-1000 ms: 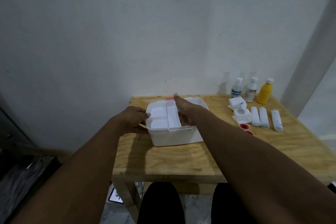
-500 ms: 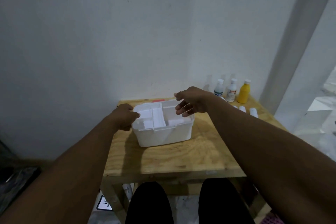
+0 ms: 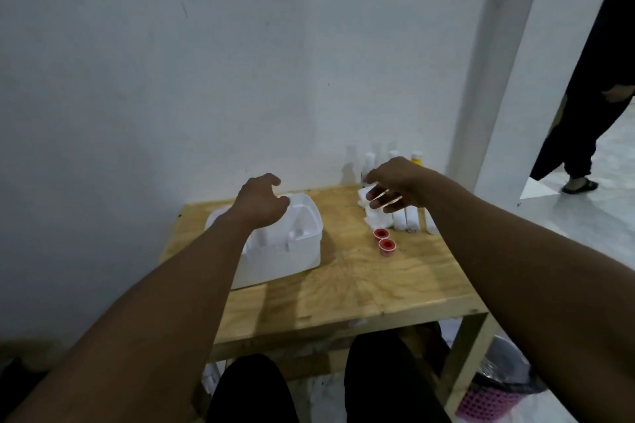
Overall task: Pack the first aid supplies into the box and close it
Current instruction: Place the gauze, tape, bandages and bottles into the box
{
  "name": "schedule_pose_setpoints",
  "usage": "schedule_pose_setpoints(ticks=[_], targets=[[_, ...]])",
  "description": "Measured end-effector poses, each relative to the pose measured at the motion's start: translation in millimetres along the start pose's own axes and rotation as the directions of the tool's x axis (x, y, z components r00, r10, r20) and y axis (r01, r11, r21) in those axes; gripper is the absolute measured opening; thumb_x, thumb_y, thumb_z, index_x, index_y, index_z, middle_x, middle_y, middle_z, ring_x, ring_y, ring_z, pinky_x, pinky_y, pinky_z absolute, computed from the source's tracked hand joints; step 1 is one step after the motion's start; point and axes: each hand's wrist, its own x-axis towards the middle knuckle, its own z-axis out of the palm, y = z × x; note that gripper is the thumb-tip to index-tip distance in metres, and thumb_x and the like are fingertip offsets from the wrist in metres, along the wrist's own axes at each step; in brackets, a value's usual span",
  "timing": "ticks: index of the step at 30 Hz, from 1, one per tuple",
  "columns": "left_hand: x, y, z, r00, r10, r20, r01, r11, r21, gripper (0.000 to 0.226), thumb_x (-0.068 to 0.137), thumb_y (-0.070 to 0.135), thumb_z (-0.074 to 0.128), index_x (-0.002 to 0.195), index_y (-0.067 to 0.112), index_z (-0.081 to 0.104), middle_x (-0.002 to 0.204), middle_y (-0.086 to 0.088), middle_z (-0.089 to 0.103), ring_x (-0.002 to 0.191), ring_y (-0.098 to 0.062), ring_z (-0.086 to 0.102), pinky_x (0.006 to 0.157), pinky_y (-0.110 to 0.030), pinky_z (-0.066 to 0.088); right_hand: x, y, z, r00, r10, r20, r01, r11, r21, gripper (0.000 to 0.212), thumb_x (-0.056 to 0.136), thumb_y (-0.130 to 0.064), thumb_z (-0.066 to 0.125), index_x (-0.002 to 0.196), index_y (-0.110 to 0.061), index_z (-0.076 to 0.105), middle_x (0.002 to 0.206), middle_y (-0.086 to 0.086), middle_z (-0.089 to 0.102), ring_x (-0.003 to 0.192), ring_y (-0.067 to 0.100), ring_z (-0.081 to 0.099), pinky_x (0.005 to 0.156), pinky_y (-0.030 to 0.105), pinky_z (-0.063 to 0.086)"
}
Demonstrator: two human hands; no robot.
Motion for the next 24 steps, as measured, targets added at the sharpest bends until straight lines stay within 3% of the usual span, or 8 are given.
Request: schedule_pose_setpoints(ticks=[9,16,20,22,24], targets=[[11.7,30.8,38.7,0.99,0.113,0.082,-0.116,0.993,0.037,0.051,0.093,0.03,0.064,0.14,0.017,0.052,0.145,-0.01,0.052,0.132,-0.027,0.052,0.105,-0.033,0.039,7.9,38.0,-14.7,0.995,0.067,-0.072,-0.071,0.996,-0.055,0.028,0.092,-0.024,0.059,0.111,-0.004,0.059,0.095,0.013,0.07,0.078,0.027,0.07,0.073,0.039,0.056],[19.3,36.4,55.8,0.986,0.125,0.108,-0.137,0.983,0.118,0.052,0.09,0.035,0.066,0.138,0.022,0.054,0.14,-0.01,0.054,0.127,-0.031,0.053,0.105,-0.04,0.044,24.2,58.3,-7.4,0.982,0.04,-0.182,-0.065,0.989,-0.133,0.027,0.089,-0.018,0.058,0.108,0.001,0.059,0.094,0.018,0.065,0.069,0.026,0.065,0.056,0.035,0.053],[24.4,37.8,63.1,0.984,0.124,0.126,-0.15,0.962,0.228,0.051,0.09,0.04,0.063,0.138,0.025,0.053,0.137,-0.008,0.054,0.132,-0.035,0.042,0.104,-0.041,0.04,30.0,60.5,3.1,0.957,-0.156,-0.244,0.039,0.904,-0.425,0.038,0.089,-0.025,0.057,0.125,-0.011,0.055,0.114,0.012,0.062,0.098,0.032,0.063,0.081,0.045,0.056],[25.7,38.1,63.9,0.984,0.115,0.139,-0.149,0.951,0.272,0.051,0.091,0.04,0.063,0.139,0.025,0.053,0.136,-0.007,0.054,0.133,-0.035,0.037,0.102,-0.041,0.04,36.8,60.5,7.7,0.966,-0.186,-0.18,0.073,0.863,-0.499,0.047,0.084,-0.035,0.054,0.13,-0.025,0.05,0.123,0.005,0.061,0.11,0.029,0.06,0.09,0.043,0.051],[26.3,37.1,62.7,0.982,0.114,0.151,-0.155,0.94,0.303,0.052,0.091,0.04,0.064,0.139,0.025,0.053,0.135,-0.008,0.054,0.134,-0.035,0.035,0.102,-0.043,0.041,49.1,60.2,14.3,0.979,-0.173,-0.11,0.081,0.82,-0.567,0.045,0.077,-0.041,0.047,0.121,-0.033,0.051,0.121,0.0,0.061,0.116,0.027,0.059,0.091,0.04,0.048]])
